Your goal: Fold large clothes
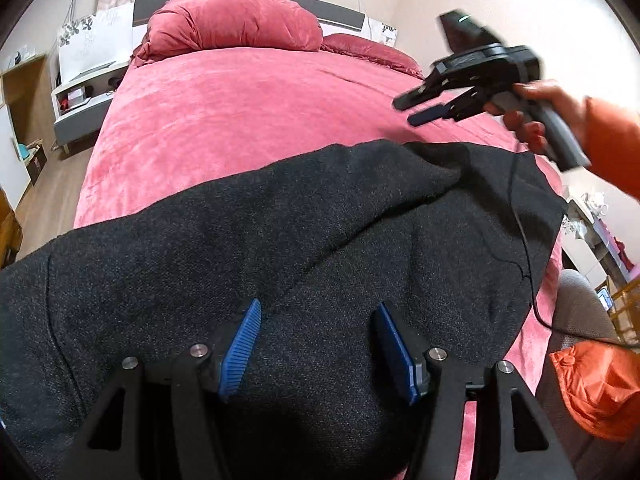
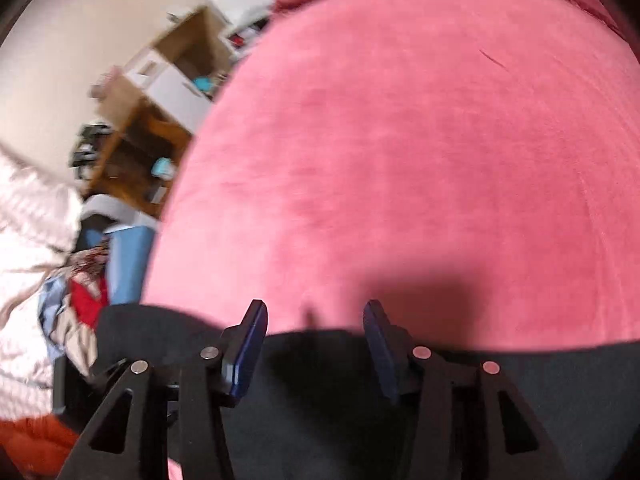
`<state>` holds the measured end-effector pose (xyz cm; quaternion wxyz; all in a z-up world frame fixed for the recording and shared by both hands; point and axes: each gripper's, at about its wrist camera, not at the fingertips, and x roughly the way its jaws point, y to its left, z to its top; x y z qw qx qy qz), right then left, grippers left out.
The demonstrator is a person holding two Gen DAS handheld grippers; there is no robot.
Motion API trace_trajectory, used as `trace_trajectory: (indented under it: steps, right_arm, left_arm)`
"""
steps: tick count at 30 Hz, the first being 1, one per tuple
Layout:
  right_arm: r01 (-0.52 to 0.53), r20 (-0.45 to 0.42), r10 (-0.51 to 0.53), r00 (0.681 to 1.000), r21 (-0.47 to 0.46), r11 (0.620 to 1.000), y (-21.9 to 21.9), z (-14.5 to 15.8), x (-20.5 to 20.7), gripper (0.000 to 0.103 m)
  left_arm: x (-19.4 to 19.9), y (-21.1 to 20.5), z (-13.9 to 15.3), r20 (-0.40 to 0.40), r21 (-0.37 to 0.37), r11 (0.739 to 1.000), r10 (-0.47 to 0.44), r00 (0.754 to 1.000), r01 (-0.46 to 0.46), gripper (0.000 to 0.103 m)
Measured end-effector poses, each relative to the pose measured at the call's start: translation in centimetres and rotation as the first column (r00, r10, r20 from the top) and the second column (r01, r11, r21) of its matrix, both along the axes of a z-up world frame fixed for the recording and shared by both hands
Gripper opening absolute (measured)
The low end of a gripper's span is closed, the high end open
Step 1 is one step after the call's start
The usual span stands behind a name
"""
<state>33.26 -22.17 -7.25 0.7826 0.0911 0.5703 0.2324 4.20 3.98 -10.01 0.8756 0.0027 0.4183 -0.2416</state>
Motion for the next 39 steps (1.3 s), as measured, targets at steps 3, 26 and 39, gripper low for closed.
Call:
trace_trajectory:
  steps: [3,26,39]
  right_arm:
    - [-0.001,-0.214,0.002,0.977,0.004,1.000,-1.9,-2.8,1.1,0.052]
    - [-0.176,-0.257,0.307,0.916,0.432,0.885,1.5,-3.9,-3.5,0.058]
    - [0.031,0.208,-0.050,0.977,0.093,0.995,2.7,2.9,-5.0,0.007]
  left_arm:
    - [-1.0,0.9,0.3,0.001,-0.004,1.000,-0.002,1.000,0.002,0.061]
    - [-1.5,1.2,0.4,0.009,0.010,1.000,-0.018,1.000,0.018,0.070]
    - [-1.5,0.7,0.7,0.002,0.008,1.000,-0.016,1.000,0.016,0.071]
